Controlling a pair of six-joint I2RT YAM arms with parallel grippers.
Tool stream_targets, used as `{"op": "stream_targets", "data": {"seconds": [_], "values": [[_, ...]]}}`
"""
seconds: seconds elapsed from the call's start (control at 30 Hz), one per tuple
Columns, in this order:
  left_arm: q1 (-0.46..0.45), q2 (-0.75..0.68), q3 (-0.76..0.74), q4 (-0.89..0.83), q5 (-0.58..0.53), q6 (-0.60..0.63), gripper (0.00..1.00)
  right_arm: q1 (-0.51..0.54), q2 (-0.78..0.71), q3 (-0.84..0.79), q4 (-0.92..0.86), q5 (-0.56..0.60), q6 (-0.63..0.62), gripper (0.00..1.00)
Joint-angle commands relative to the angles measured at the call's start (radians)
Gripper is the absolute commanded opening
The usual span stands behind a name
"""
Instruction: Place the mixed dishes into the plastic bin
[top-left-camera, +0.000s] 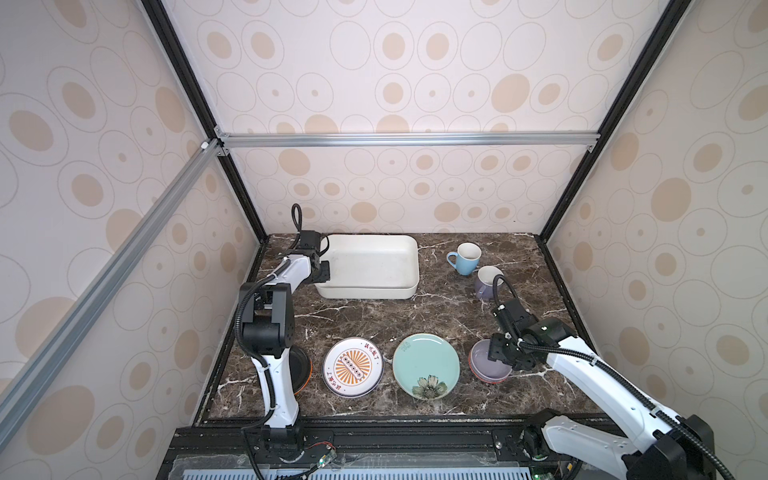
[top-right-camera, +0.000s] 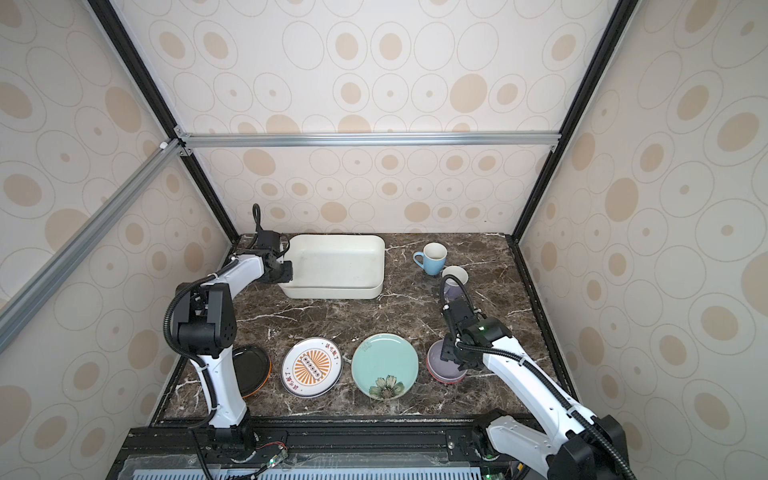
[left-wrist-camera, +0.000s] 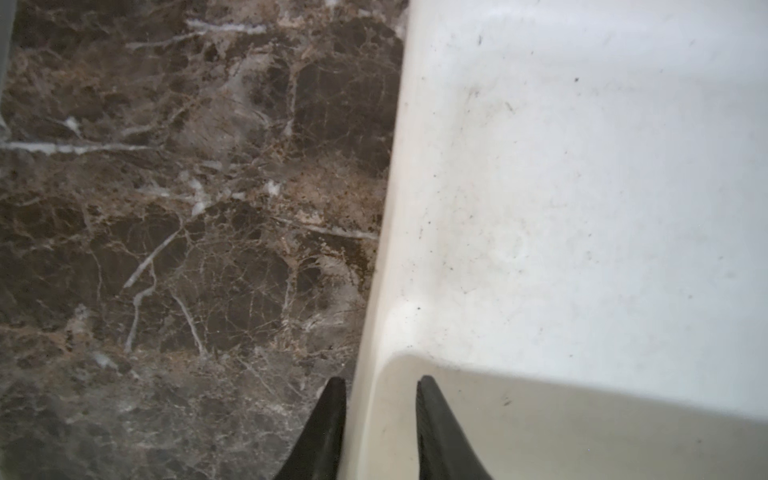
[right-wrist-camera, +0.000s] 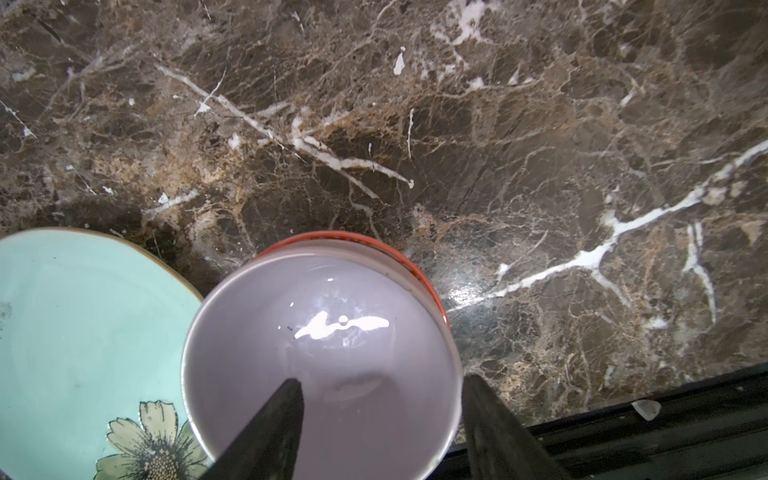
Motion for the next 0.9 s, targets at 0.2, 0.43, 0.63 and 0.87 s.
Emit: {"op": "stream_targets", "data": {"seconds": [0.2, 0.43, 0.63, 0.87], "values": [[-0.039, -0.029, -0.03, -0.01, 0.001, -0.004, 0.1, -0.011, -0.041, -0.021, -0.05, 0.018, 0.0, 0.58], [-0.123, -0.108, -0.153, 0.017, -0.026, -0.024, 0.05, -0.013, -0.067, -0.042, -0.063, 0.024, 0.032, 0.6], [-0.177, -0.194, -0.27, 0.041, -0.054, -0.049, 0.0, -0.012, -0.023, -0.063, -0.031, -0.008, 0.029, 0.6], [-0.219, -0.276, -0.328, 0.017, -0.071, -0.061, 0.0, -0.013, -0.008, -0.088, 0.018, -0.022, 0.035, 0.58]]}}
